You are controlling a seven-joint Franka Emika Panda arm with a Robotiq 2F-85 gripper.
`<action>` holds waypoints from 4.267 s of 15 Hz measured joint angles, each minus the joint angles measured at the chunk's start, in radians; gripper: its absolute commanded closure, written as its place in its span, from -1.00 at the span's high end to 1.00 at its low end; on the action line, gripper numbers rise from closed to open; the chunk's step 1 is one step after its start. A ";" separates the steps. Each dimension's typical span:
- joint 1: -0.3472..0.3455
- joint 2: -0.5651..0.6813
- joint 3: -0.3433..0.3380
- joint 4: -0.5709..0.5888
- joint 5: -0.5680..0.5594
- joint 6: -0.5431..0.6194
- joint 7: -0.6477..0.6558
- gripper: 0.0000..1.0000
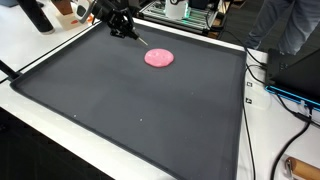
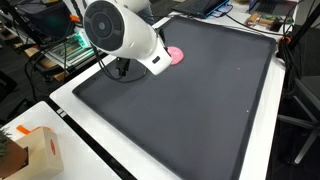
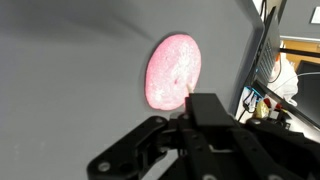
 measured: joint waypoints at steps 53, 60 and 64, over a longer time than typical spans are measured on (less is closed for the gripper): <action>0.307 -0.448 0.166 -0.201 -0.602 0.346 0.729 -0.75; 0.307 -0.448 0.166 -0.201 -0.602 0.348 0.729 -0.75; 0.308 -0.446 0.166 -0.198 -0.602 0.348 0.729 -0.94</action>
